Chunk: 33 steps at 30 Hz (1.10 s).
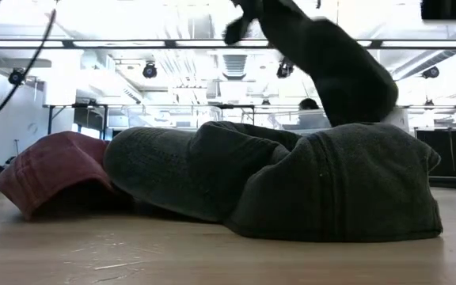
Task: Pick and place caps into container
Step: Put the dark gray cap into the right transparent container
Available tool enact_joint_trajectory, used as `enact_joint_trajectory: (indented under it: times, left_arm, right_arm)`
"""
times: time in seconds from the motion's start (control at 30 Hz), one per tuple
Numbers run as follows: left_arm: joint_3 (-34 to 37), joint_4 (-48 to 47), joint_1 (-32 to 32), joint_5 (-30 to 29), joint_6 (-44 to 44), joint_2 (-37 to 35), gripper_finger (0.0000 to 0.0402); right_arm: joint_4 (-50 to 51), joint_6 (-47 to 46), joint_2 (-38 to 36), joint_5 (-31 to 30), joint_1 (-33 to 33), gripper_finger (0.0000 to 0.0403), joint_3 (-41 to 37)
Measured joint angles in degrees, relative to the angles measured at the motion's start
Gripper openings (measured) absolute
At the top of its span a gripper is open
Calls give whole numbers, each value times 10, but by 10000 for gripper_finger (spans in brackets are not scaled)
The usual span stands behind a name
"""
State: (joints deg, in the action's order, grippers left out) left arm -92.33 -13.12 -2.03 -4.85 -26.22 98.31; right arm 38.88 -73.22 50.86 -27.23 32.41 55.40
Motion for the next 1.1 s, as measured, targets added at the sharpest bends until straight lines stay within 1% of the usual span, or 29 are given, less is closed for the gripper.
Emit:
enact_joint_trajectory:
  times: [0.1, 0.17, 0.2, 0.23, 0.37, 0.47, 0.53, 0.6, 0.73, 0.83, 0.97, 1.1]
  left_arm:
    - [-1, 30, -2, -119, 62, -40, 9]
    - [-2, 51, -9, -187, 114, -49, 9]
    - [-2, 59, -17, -207, 133, -48, 9]
    - [-2, 62, -27, -211, 143, -45, 9]
    - [-1, 58, -75, -183, 133, -7, 9]
    - [-8, 49, -109, -132, 112, 35, 9]
    - [-32, 28, -125, -91, 81, 69, 9]
    - [-64, 2, -131, -74, 67, 106, 9]
    - [-147, -31, -132, -40, 68, 178, 13]
    - [-218, -71, -132, -36, 69, 229, 14]
    - [-300, -165, -132, -39, 68, 291, 15]
    - [-356, -237, -133, -81, 66, 316, 17]
  right_arm:
    - [46, 37, -2, -87, 11, 166, 46]
    - [90, 38, 3, -126, 11, 166, 69]
    - [115, 30, 6, -141, 11, 166, 75]
    - [140, 16, 9, -152, 10, 166, 81]
    - [226, -74, 17, -167, 9, 166, 91]
    - [239, -130, 16, -165, 9, 166, 75]
    - [239, -160, 14, -162, 10, 166, 62]
    - [237, -182, 13, -160, 10, 166, 52]
    - [216, -196, 15, -158, 11, 166, 31]
    - [191, -197, 15, -158, 11, 166, 17]
    - [174, -198, 18, -158, 11, 166, 11]
    - [173, -199, 25, -158, 16, 166, 10]
